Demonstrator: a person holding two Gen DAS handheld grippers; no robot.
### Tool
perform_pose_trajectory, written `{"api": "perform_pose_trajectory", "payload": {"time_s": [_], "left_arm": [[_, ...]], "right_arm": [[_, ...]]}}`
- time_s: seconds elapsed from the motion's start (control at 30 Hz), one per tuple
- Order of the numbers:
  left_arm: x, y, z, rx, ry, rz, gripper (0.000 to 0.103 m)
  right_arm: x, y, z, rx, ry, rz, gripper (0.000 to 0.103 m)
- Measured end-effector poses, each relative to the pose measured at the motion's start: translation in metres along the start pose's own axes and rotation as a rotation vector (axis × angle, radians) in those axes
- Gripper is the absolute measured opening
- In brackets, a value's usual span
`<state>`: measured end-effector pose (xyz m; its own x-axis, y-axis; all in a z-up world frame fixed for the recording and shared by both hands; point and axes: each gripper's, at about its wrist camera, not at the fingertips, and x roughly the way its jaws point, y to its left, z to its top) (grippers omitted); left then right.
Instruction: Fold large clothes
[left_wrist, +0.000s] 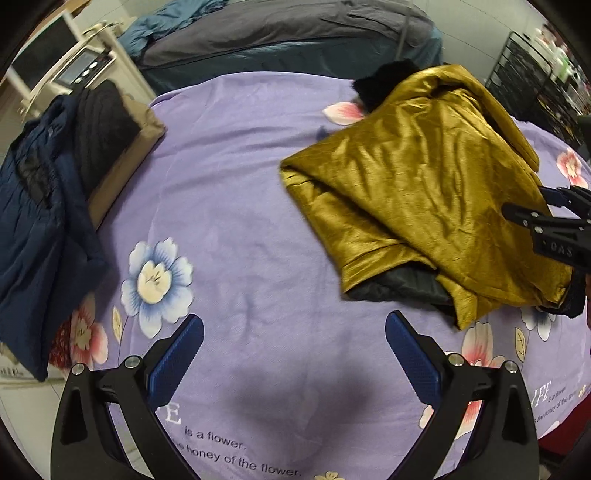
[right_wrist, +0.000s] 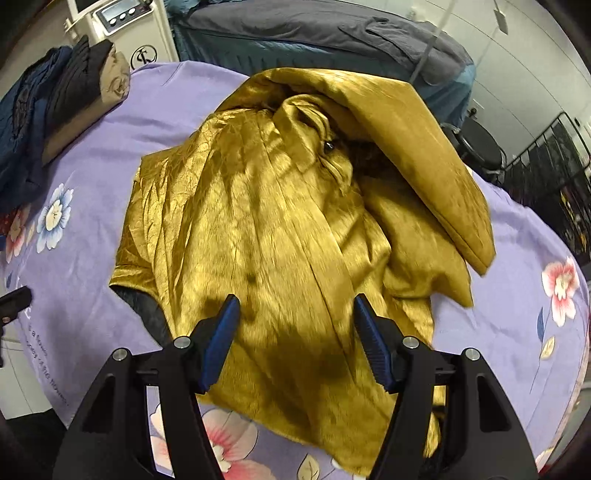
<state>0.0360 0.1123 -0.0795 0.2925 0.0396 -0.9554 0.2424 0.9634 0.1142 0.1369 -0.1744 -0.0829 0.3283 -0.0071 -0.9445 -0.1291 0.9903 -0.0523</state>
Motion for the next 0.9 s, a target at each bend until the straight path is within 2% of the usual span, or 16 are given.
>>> {"api": "perform_pose_trajectory", "payload": {"time_s": [0.07, 0.13, 0.2, 0.27, 0.33, 0.4, 0.53, 0.6, 0.7, 0.77, 0.83, 0.9], "left_arm": [[-0.002, 0.013, -0.011, -0.027, 0.003, 0.007, 0.097], [-0.002, 0.024, -0.022, -0.048, 0.012, 0.009, 0.097], [-0.001, 0.03, -0.031, -0.064, 0.023, 0.009, 0.097], [0.0, 0.036, -0.041, -0.09, 0.035, 0.002, 0.097], [0.0, 0.04, -0.045, -0.109, 0.039, -0.011, 0.097], [-0.002, 0.043, -0.048, -0.12, 0.035, -0.019, 0.097], [-0.011, 0.052, -0.046, -0.14, -0.004, -0.03, 0.097], [-0.017, 0.057, -0.043, -0.148, -0.025, -0.039, 0.097], [-0.025, 0.07, -0.04, -0.17, -0.059, -0.043, 0.097], [-0.027, 0.078, -0.039, -0.187, -0.065, -0.049, 0.097], [-0.028, 0.088, -0.039, -0.198, -0.07, -0.053, 0.097], [-0.03, 0.095, -0.039, -0.194, -0.073, -0.045, 0.097]], "right_arm": [[0.012, 0.002, 0.006, -0.023, 0.015, -0.009, 0.062], [0.027, 0.005, 0.01, -0.045, 0.043, -0.026, 0.052], [0.037, 0.006, 0.01, -0.055, 0.065, -0.022, 0.033], [0.041, 0.012, 0.008, -0.084, 0.083, -0.021, 0.019], [0.032, 0.023, 0.005, -0.132, 0.062, -0.048, 0.013], [0.016, 0.034, 0.0, -0.166, 0.032, -0.037, 0.01], [-0.033, 0.057, -0.015, -0.162, -0.028, 0.084, 0.006], [-0.065, 0.078, -0.029, -0.18, -0.067, 0.221, 0.006], [-0.103, 0.116, -0.049, -0.234, -0.103, 0.295, 0.006], [-0.116, 0.134, -0.06, -0.238, -0.112, 0.349, 0.006], [-0.126, 0.153, -0.07, -0.188, -0.098, 0.444, 0.006], [-0.135, 0.18, -0.08, -0.208, -0.106, 0.521, 0.006]]}}
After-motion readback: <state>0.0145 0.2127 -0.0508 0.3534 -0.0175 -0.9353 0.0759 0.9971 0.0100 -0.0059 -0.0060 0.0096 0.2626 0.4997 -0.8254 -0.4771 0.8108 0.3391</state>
